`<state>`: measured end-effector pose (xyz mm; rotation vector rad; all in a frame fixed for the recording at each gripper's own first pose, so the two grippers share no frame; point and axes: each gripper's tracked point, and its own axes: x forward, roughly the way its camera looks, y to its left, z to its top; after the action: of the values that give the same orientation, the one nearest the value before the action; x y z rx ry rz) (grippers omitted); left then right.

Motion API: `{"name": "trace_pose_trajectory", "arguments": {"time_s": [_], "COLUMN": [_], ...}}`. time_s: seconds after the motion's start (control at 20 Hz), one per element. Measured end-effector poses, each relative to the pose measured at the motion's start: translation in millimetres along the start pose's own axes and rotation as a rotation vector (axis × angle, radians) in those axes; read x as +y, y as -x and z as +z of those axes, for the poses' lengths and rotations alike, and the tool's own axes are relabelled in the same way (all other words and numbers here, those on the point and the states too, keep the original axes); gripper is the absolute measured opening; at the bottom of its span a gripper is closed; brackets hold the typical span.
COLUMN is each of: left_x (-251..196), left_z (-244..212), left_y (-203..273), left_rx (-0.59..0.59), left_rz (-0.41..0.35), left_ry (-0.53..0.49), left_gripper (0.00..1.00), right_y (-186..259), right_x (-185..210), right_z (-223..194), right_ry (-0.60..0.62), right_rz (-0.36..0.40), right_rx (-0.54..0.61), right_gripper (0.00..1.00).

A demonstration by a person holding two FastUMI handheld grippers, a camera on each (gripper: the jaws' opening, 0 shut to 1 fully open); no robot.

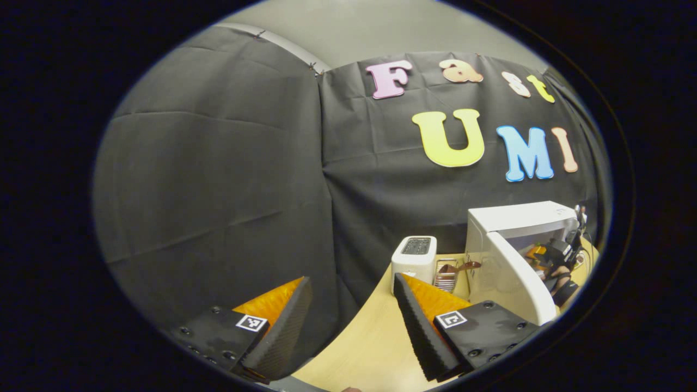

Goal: Open the microwave oven with the left hand, put the food in, and close the microwave oven.

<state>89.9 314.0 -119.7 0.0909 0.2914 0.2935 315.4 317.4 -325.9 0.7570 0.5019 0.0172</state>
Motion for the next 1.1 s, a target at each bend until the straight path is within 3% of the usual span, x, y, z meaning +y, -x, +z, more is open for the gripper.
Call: {"name": "trace_pose_trajectory", "arguments": {"time_s": [0.15,0.2,0.25,0.3,0.35,0.65,0.7,0.75,1.1], "left_x": [0,-1,-4,-6,-8,-45,-51,-55,-67], "left_z": [-8,-10,-10,-10,-12,-27,-30,-36,-81], "left_y": [-2,-1,0,1,1,1,2,1,15], "left_rx": [0.016,0.019,0.020,0.016,0.013,0.007,0.006,0.008,0.050], "left_rz": [0.005,0.002,-0.002,-0.007,-0.011,-0.090,-0.101,-0.110,-0.104], "left_ry": [-0.003,-0.006,-0.009,-0.012,-0.016,0.022,0.036,0.050,0.048], "left_gripper": [0.95,0.91,0.95,0.95,1.00,1.00,0.90,1.00,1.00], "right_y": [-9,-8,-8,-2,1,51,64,78,187], "right_x": [-20,-27,-32,-28,-25,-5,1,5,33], "right_z": [5,8,13,20,27,47,49,51,88], "right_ry": [0.148,0.206,0.250,0.281,0.306,0.470,0.496,0.522,0.642], "right_rz": [-0.110,-0.150,-0.173,-0.170,-0.164,-0.089,-0.068,-0.046,0.087], "right_rx": [-0.026,-0.033,-0.047,-0.065,-0.087,-0.117,-0.117,-0.117,-0.148], "right_gripper": [0.59,0.78,0.77,0.98,0.98,0.98,0.98,0.98,0.98]}}
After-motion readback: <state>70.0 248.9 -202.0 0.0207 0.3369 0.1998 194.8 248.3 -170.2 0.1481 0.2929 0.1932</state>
